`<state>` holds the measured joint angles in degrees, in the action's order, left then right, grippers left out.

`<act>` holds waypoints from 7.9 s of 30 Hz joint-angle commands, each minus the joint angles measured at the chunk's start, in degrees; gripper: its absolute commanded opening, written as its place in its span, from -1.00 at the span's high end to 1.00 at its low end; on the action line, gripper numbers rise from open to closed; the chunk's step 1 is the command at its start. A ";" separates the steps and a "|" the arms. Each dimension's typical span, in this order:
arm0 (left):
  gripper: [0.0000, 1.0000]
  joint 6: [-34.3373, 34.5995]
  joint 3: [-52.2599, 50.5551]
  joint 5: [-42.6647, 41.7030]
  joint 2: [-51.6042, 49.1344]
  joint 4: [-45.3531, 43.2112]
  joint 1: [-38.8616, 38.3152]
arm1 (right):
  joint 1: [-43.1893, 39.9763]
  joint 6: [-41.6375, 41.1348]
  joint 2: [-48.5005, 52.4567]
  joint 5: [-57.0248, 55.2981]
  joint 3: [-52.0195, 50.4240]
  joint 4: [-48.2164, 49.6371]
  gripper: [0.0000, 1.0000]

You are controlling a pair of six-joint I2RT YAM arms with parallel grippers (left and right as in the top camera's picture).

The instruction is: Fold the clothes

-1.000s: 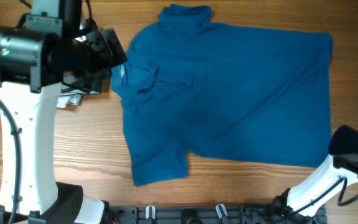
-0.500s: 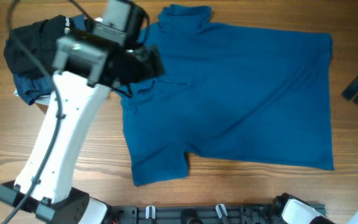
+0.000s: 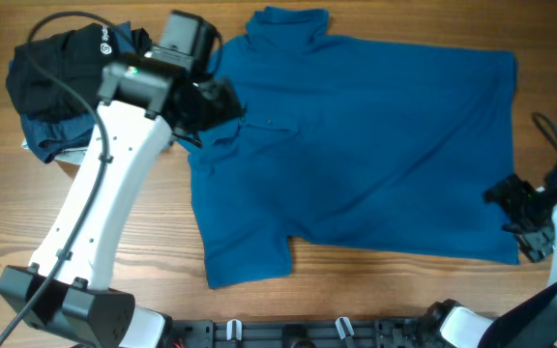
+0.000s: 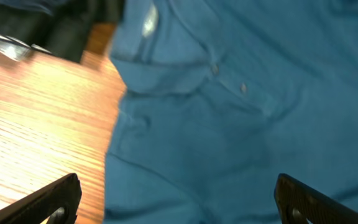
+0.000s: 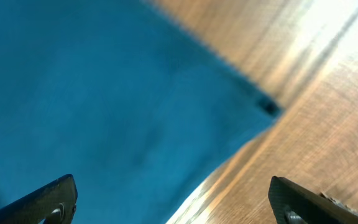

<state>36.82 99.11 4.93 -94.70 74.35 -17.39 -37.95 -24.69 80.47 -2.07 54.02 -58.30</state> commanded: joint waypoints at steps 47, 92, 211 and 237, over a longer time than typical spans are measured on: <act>-0.62 -2.84 -38.29 -15.98 2.67 -3.10 0.24 | -10.67 -3.93 6.34 0.46 -17.99 22.51 0.68; 0.92 1.79 -63.14 -25.38 16.04 -21.44 -3.13 | -10.64 -3.82 5.95 0.42 -12.52 16.33 0.91; 0.47 19.41 -42.75 -10.69 -5.92 -34.34 -10.78 | -0.13 2.21 5.79 1.31 9.66 3.45 0.78; 0.92 2.32 -33.18 -8.50 9.57 -36.98 -6.67 | -0.13 2.03 5.81 0.68 15.56 -1.07 0.91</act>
<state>43.07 64.40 -5.41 -85.86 39.00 -26.68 -38.28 -22.65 85.80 -1.08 65.71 -58.83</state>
